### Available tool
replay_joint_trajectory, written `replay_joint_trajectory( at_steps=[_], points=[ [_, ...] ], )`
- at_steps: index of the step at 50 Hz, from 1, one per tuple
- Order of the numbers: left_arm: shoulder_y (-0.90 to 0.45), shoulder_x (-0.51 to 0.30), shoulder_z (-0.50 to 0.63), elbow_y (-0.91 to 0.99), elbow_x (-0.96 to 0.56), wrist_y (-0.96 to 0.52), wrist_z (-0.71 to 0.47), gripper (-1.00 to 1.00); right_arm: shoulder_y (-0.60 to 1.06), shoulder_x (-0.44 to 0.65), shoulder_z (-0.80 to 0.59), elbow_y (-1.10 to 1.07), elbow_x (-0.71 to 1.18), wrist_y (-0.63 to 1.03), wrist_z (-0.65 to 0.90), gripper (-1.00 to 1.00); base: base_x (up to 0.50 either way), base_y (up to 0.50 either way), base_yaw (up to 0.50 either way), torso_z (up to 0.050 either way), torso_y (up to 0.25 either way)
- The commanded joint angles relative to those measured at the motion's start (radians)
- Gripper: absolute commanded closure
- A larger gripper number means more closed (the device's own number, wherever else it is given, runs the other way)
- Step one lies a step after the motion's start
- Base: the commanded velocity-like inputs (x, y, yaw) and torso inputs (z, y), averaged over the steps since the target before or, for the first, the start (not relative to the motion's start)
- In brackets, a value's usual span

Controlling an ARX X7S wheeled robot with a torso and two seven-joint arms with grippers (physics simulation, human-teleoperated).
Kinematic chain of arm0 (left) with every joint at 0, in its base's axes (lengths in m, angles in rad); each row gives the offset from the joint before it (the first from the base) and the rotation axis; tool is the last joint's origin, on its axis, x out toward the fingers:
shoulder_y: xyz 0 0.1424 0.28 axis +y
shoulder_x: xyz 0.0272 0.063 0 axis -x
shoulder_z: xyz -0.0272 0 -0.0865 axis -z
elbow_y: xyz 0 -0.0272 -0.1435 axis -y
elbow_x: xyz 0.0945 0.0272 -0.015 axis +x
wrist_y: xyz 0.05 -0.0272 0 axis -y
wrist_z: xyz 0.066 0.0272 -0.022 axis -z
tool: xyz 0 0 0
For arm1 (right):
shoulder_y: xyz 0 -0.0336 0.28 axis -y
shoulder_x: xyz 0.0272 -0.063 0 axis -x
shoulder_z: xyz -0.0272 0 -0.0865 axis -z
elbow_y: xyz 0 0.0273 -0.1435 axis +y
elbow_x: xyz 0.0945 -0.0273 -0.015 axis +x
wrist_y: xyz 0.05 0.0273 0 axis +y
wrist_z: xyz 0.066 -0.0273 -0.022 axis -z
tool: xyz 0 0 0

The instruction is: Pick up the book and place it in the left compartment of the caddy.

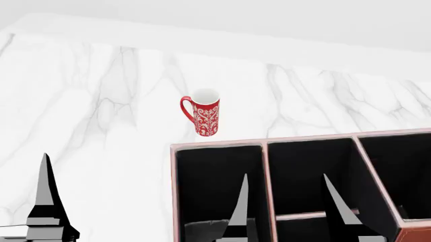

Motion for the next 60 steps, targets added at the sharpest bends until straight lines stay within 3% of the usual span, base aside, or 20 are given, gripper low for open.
replay_joint_trajectory(
  at_steps=[1,21,30,47,54,60],
  points=[
    [0.0,0.01,-0.011,-0.005,-0.062,0.027,0.059,-1.0,0.0,-0.003,0.008,0.002,-0.014,-0.03,-0.009,-1.0,0.0,0.0,0.0,0.05,-0.115],
    [0.005,-0.006,0.002,-0.001,-0.082,0.071,0.068,-1.0,0.005,0.012,0.007,-0.009,0.001,-0.033,0.006,-1.0,0.0,0.0,0.0,0.035,-0.22],
    [0.007,-0.012,0.012,0.001,-0.076,0.086,0.064,-1.0,0.012,0.023,-0.008,-0.016,-0.004,-0.023,0.01,-1.0,-0.02,0.0,0.0,0.0,0.0],
    [-0.003,-0.019,0.017,0.02,-0.093,0.065,0.057,-1.0,0.016,0.036,-0.012,-0.035,0.005,-0.018,0.024,-1.0,-0.37,-0.08,0.0,0.0,0.0],
    [0.0,-0.052,0.008,0.033,-0.111,0.084,0.085,-1.0,0.017,0.041,-0.016,-0.038,0.007,-0.021,0.025,-1.0,0.0,0.0,0.0,0.0,0.0],
    [-0.062,-0.101,-0.037,0.069,-0.209,-0.008,0.135,-1.0,0.017,0.039,-0.029,-0.019,0.002,-0.035,0.023,-1.0,0.0,0.0,0.0,0.0,0.0]
  ],
)
